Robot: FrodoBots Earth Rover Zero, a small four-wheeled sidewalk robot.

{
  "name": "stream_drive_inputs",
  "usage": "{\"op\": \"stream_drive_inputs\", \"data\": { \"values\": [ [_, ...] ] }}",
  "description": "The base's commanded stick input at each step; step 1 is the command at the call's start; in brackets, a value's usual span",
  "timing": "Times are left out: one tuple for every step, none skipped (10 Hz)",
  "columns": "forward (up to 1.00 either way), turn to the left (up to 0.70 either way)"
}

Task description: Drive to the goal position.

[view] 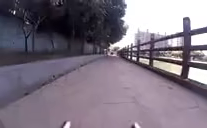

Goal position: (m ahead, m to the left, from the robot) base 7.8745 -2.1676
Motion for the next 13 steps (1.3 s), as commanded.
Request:
{"op": "stream_drive_inputs", "data": {
  "values": [
    [0.70,0.00],
    [0.70,0.00],
    [0.70,0.00],
    [0.70,0.00],
    [0.70,-0.18],
    [0.70,-0.35],
    [0.70,-0.21],
    [0.70,0.00],
    [0.70,0.00],
    [0.70,0.00],
    [0.70,0.00],
    [0.70,0.00],
    [0.70,0.00]
  ]
}}
